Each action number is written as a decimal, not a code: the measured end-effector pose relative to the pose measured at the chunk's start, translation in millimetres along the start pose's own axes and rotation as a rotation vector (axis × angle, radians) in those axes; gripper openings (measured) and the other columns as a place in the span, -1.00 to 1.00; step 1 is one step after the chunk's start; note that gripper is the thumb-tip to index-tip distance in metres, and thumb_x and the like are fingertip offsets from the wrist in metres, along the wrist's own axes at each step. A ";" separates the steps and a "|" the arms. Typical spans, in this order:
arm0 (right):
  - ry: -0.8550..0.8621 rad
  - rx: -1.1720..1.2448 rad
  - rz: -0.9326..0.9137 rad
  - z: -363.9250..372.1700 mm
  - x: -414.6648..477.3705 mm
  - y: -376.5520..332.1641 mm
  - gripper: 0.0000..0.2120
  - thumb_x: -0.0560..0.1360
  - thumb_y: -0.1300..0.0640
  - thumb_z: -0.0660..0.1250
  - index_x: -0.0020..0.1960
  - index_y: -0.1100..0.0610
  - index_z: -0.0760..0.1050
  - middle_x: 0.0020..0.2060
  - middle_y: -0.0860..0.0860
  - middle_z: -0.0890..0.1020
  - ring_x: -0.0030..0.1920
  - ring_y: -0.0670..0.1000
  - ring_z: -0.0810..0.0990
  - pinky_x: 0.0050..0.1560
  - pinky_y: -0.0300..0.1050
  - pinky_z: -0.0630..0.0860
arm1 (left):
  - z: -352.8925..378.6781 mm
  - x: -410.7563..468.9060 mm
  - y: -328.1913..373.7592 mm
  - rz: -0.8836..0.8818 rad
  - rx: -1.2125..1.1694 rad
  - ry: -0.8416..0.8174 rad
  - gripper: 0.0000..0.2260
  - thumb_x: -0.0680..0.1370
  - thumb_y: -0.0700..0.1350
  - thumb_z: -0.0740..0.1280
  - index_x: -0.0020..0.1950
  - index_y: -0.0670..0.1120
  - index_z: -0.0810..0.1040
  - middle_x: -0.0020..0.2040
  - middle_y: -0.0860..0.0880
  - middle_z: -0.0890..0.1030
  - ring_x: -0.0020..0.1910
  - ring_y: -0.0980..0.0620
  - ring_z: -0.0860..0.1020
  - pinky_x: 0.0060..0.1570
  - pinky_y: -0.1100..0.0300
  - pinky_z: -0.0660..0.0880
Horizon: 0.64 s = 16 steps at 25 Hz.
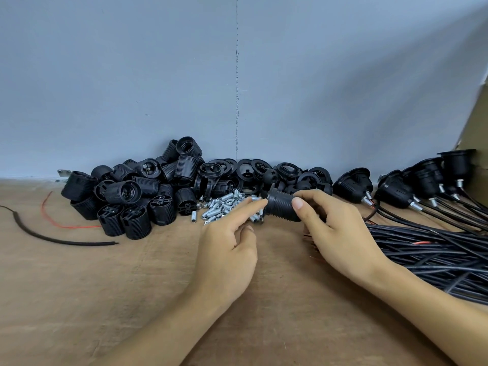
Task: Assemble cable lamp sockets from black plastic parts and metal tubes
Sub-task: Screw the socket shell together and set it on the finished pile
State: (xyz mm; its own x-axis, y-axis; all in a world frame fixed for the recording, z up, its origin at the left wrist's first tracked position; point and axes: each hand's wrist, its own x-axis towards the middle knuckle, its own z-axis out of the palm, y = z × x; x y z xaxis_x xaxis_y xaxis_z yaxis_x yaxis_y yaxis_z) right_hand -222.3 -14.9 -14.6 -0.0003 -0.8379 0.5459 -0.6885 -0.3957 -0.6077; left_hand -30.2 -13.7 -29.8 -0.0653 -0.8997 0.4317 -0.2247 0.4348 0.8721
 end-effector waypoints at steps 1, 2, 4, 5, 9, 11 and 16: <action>0.006 0.004 -0.015 0.0 -0.3 -1.1 -0.79 0.63 -0.06 0.23 0.13 -0.02 0.58 -0.29 -0.50 0.53 -0.20 -0.34 0.53 -0.17 -0.47 0.36 | 0.0 0.7 -1.8 -0.004 0.004 0.023 -0.45 0.59 -0.39 0.23 0.04 0.31 0.66 0.03 0.35 0.68 -0.31 0.23 0.56 -0.30 0.51 0.44; 0.011 0.006 -0.028 -0.2 -0.6 -1.8 -0.79 0.63 -0.07 0.23 0.13 -0.03 0.58 -0.27 -0.50 0.53 -0.19 -0.34 0.53 -0.15 -0.47 0.36 | -0.1 2.1 -4.9 -0.008 0.017 0.050 -0.49 0.58 -0.40 0.24 -0.03 0.25 0.67 -0.05 0.33 0.69 -0.29 0.16 0.59 -0.25 0.50 0.46; 0.005 0.008 -0.040 -0.2 -0.6 -1.7 -0.78 0.62 -0.09 0.22 0.16 -0.05 0.56 -0.22 -0.49 0.55 -0.14 -0.33 0.55 -0.14 -0.48 0.36 | 0.2 4.7 -8.6 -0.033 0.026 0.060 -0.56 0.58 -0.38 0.24 -0.08 0.16 0.68 -0.12 0.23 0.70 -0.15 0.08 0.64 -0.16 0.49 0.47; -0.012 0.006 -0.042 0.1 -0.6 -1.2 -0.78 0.62 -0.09 0.22 0.17 -0.06 0.56 -0.19 -0.46 0.56 -0.12 -0.31 0.56 -0.14 -0.48 0.36 | 0.3 6.0 -8.1 -0.052 0.020 0.033 -0.58 0.61 -0.34 0.24 -0.07 0.17 0.69 -0.13 0.14 0.72 -0.14 0.04 0.64 -0.16 0.46 0.46; -0.146 -0.120 -0.135 3.6 -4.4 -0.6 -0.65 0.60 -0.21 0.15 0.24 -0.09 0.53 0.00 -0.28 0.60 0.04 -0.23 0.56 -0.01 -0.40 0.43 | 0.5 8.6 -2.5 -0.097 -0.051 -0.003 -0.67 0.68 -0.10 0.22 0.02 0.34 0.63 -0.01 0.23 0.70 0.00 0.31 0.59 0.03 0.51 0.41; -0.178 -0.168 -0.145 5.5 -5.5 0.6 -0.61 0.60 -0.25 0.10 0.25 -0.09 0.52 0.05 -0.24 0.59 0.06 -0.20 0.55 0.06 -0.24 0.47 | 1.6 8.4 -0.1 -0.138 -0.153 -0.011 -0.77 0.64 0.13 0.19 0.23 0.30 0.55 0.21 0.30 0.64 0.25 0.44 0.48 0.30 0.41 0.33; 0.008 -0.105 -0.021 3.9 -0.2 5.2 -0.69 0.60 -0.17 0.18 0.21 -0.06 0.55 -0.06 -0.26 0.60 -0.04 -0.25 0.54 -0.06 -0.40 0.38 | 3.8 0.8 3.2 -0.053 -0.172 -0.068 -0.64 0.59 0.27 0.11 0.35 0.29 0.44 0.16 0.34 0.65 0.28 0.47 0.46 0.16 0.65 0.23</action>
State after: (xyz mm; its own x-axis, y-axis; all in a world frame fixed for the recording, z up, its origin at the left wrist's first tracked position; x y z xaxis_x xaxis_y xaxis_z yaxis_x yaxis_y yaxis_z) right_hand -223.0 -18.3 -20.2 0.0091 -0.8267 0.5626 -0.7610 -0.3707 -0.5324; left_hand -34.7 -13.2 -27.6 -0.1252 -0.9194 0.3729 -0.0606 0.3823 0.9221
